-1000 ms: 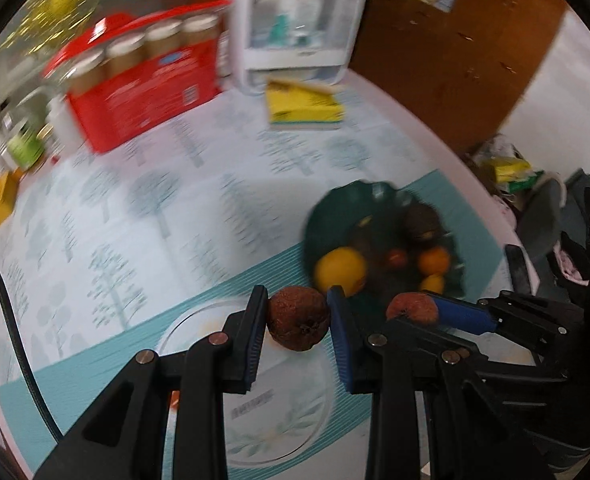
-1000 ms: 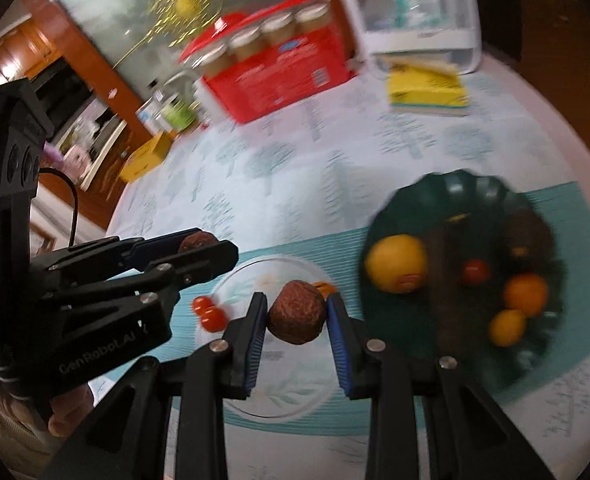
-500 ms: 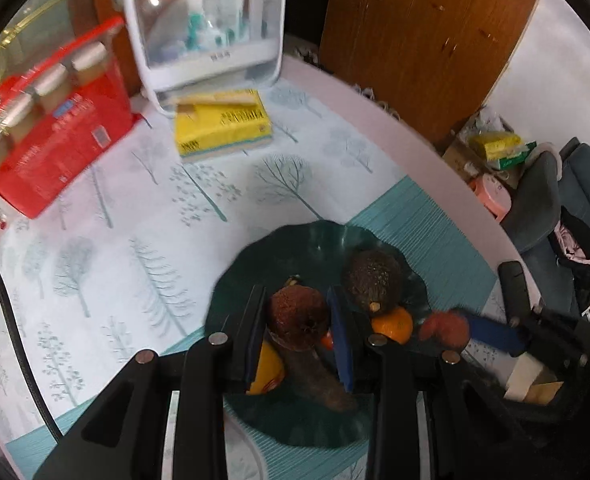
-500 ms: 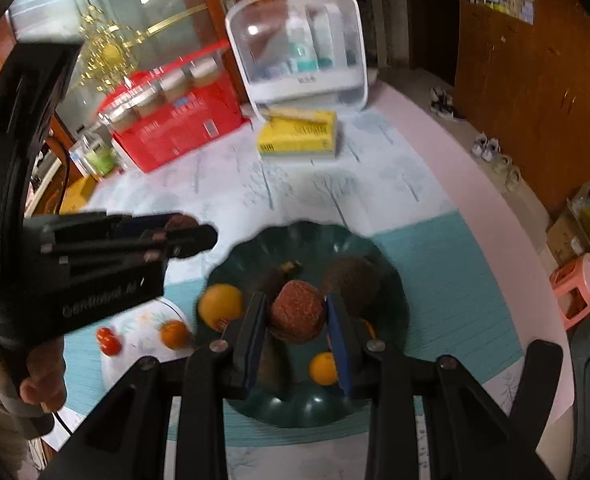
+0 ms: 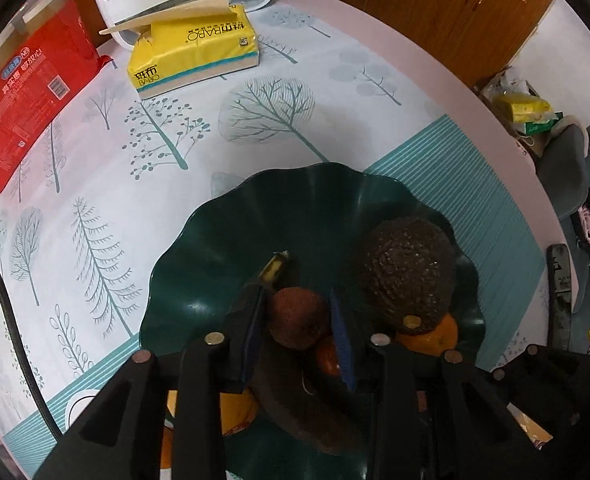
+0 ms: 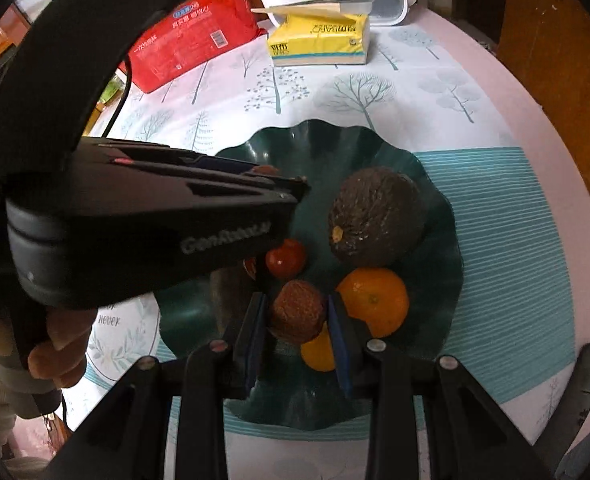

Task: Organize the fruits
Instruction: 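Carry both lychees onto the green plate and open both grippers, then move both grippers back over the white plate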

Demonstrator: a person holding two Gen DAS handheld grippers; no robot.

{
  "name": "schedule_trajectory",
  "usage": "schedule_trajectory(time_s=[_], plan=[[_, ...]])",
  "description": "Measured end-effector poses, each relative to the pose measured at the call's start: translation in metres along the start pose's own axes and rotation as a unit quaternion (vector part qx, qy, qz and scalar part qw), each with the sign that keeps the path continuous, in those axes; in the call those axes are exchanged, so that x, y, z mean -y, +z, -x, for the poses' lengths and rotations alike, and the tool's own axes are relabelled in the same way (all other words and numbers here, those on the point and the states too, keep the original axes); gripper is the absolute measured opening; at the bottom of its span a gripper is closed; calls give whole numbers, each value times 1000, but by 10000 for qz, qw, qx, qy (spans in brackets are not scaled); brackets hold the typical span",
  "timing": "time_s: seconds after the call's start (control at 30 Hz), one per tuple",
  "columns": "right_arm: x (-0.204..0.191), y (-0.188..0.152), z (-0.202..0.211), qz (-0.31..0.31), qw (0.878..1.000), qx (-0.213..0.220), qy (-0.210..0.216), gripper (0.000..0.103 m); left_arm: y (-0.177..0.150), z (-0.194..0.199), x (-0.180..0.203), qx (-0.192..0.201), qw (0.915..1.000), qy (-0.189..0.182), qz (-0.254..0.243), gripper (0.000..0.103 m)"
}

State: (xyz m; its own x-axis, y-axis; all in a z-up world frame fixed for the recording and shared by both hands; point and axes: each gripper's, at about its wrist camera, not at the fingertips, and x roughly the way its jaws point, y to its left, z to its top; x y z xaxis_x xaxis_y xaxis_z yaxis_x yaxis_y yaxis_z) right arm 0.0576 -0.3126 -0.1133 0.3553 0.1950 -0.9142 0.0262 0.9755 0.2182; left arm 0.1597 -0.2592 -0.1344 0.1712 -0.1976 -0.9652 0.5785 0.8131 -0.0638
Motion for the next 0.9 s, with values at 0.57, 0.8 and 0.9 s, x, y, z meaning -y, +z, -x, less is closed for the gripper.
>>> schedule_trajectory(time_s=[0.57, 0.8, 0.9], plan=[[12, 3, 3, -116, 9999, 59, 43, 34, -12, 38, -3, 366, 9988, 305, -67, 81], [10, -2, 14, -319, 9994, 130, -36, 34, -30, 63, -11, 475, 9985, 268, -11, 81], [7, -3, 22, -435, 9988, 202, -52, 34, -42, 80, -16, 547, 9982, 229, -7, 81]])
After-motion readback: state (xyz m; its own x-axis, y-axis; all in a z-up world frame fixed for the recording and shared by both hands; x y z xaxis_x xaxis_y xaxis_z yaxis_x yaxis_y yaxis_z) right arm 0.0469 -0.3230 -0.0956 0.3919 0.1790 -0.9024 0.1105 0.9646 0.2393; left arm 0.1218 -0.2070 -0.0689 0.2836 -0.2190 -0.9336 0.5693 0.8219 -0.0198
